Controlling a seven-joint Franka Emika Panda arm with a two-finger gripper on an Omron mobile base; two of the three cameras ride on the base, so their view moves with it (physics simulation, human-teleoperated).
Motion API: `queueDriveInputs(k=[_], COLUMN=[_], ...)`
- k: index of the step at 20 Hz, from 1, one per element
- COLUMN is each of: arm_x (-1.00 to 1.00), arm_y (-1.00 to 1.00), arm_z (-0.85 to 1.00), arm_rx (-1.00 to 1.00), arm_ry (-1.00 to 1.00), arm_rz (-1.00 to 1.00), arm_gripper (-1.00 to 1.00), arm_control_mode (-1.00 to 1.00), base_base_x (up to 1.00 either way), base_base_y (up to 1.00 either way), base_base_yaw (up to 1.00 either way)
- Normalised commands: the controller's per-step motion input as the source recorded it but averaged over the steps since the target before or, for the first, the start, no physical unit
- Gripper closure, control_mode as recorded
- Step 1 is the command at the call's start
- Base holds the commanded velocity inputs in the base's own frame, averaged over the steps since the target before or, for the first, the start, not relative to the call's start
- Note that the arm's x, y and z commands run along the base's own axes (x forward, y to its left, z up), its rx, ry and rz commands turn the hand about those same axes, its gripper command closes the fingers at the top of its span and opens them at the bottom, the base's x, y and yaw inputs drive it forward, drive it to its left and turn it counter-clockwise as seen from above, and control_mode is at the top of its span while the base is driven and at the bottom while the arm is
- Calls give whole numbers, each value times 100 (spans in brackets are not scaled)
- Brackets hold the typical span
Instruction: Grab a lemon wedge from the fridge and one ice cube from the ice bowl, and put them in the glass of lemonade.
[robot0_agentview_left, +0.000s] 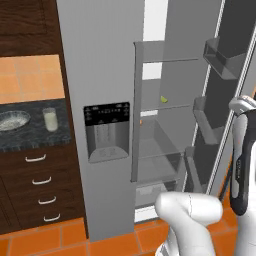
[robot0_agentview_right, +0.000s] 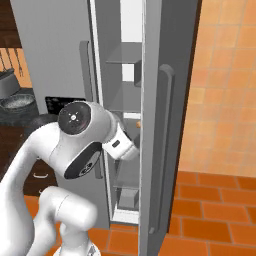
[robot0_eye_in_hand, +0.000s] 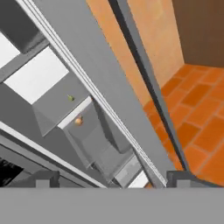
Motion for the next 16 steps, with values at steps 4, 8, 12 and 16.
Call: queueDriveInputs(k=[4,8,12,16], arm_x=[27,78,94,73], arm_y=[100,65,-4,-24], arm_z=[13,-45,-3,-3], arm_rx=[-40,-55,-58,-35], arm_ry=[2,13,28,27], arm_rz=[-13,-15,-20,-16], arm_gripper=[-100,-100,-100,-100], arm_control_mode=[-100,-100,-100,-100], base_base_x=[0,0,0,0], base_base_y=[0,0,0,0], base_base_yaw=[0,0,0,0])
